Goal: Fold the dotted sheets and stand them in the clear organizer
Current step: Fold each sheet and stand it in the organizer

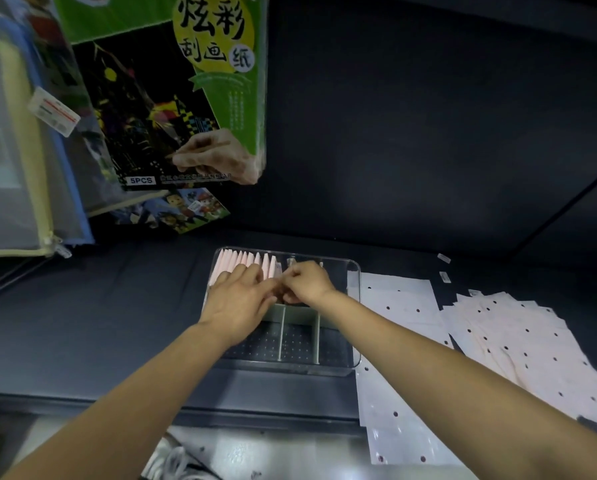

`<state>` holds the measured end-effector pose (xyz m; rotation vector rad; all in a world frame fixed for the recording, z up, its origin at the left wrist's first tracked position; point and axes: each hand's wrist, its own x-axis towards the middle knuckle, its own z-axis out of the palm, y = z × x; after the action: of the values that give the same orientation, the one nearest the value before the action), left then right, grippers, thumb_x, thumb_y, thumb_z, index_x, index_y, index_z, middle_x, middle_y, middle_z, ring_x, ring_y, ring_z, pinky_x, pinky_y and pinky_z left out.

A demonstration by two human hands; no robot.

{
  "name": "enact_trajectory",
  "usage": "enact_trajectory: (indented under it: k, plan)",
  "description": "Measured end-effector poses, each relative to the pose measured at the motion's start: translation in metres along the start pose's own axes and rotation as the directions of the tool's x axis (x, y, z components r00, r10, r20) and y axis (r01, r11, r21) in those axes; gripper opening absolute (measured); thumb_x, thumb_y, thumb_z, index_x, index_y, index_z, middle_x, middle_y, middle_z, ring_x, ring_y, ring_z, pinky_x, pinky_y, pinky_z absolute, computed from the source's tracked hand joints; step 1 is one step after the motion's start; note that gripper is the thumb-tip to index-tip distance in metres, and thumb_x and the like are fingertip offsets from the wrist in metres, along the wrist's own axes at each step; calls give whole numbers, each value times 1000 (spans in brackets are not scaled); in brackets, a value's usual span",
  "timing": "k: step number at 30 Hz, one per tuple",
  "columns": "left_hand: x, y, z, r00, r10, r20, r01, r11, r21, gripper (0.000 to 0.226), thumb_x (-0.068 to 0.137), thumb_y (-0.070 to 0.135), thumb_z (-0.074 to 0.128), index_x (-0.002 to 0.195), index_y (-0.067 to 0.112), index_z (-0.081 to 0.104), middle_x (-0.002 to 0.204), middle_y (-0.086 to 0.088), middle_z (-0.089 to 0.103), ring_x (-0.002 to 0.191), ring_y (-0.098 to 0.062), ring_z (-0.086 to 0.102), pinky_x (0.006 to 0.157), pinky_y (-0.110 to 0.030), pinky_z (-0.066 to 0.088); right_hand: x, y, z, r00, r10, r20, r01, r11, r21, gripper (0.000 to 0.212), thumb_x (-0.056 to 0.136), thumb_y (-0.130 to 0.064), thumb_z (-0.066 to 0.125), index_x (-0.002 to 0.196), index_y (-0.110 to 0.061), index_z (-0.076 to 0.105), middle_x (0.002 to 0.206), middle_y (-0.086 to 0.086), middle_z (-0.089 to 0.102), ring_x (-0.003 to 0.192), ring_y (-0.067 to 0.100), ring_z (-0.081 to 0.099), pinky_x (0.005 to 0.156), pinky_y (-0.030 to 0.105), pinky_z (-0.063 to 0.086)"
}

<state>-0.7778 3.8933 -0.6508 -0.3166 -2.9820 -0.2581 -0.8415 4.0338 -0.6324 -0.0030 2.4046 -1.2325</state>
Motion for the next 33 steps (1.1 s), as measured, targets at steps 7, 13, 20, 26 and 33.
enact_trajectory:
  k: [7, 13, 20, 26, 33]
  plan:
    - [-2, 22, -9, 1000, -6, -26, 7, 999, 49, 27, 93, 31, 52, 114, 19, 64, 113, -5, 53, 105, -27, 47, 86, -40, 38, -60, 83, -72, 978, -206, 2, 205, 972, -116, 14, 90, -17, 61, 102, -15, 67, 95, -6, 67, 85, 2, 61, 78, 7, 47]
    - [-13, 112, -4, 915, 404, 18, -396, 904, -162, 24, 95, 31, 52, 109, 17, 65, 104, -3, 59, 97, -23, 54, 84, -37, 45, -135, 199, -146, 983, -185, 13, 180, 935, -305, 17, 88, -18, 65, 105, -21, 64, 104, -10, 63, 96, 6, 60, 88, 14, 46]
    - [-67, 185, 65, 749, 429, 505, -352, 903, -245, 70, 92, 47, 51, 150, 22, 20, 158, 1, 13, 145, -17, 10, 117, -32, 18, -197, 303, -164, 942, -145, 303, 326, 611, -721, 74, 87, -44, 60, 148, -25, 21, 154, -14, 2, 139, -1, 4, 109, 9, 2]
    - [-89, 192, 98, 781, 326, 533, -338, 938, -78, 86, 94, 29, 55, 150, 27, -11, 153, 5, -24, 144, -16, -17, 113, -28, -12, -200, 310, -161, 897, -403, 182, 406, 588, -700, 50, 74, -7, 77, 121, -9, 61, 137, 9, 52, 122, 25, 55, 97, 31, 45]
    - [-70, 207, 76, 898, 350, 268, -282, 923, -262, 20, 84, 31, 70, 104, 34, 70, 111, 16, 68, 103, -8, 64, 82, -20, 51, -185, 290, -189, 963, -188, 192, 266, 776, -573, 22, 98, -25, 46, 103, -12, 63, 109, 0, 66, 100, 17, 59, 86, 28, 44]
